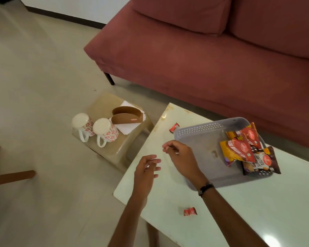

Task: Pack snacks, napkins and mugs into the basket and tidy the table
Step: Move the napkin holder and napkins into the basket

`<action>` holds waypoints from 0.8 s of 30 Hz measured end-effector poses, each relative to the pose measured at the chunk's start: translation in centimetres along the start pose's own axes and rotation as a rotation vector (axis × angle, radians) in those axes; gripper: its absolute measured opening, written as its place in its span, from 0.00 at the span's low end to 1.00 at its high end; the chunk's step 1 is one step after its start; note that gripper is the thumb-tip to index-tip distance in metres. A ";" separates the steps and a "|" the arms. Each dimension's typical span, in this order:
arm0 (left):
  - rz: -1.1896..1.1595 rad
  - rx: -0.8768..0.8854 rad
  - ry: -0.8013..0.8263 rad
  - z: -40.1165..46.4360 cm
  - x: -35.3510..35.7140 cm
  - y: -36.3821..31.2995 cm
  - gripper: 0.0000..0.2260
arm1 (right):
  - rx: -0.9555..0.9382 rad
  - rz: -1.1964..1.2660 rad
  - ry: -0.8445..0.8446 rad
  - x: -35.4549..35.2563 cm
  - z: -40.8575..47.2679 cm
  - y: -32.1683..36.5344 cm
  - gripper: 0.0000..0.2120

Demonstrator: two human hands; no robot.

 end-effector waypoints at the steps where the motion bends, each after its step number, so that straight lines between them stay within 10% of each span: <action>1: -0.018 0.003 -0.024 1.3 -1.2 -0.2 0.08 | -0.001 -0.028 0.007 1.4 1.3 0.2 0.08; 24: -0.118 -0.086 -0.030 18.8 -10.4 -3.0 0.18 | -0.260 -0.668 -0.110 15.2 18.6 4.6 0.12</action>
Point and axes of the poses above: each hand's wrist, its own z-axis towards the middle knuckle, its own x-axis out of the palm, y = z × x, the point moved 5 cm from there along z, towards the middle knuckle, and after that the axes turned 2 degrees about -z, right-handed, at the moved point
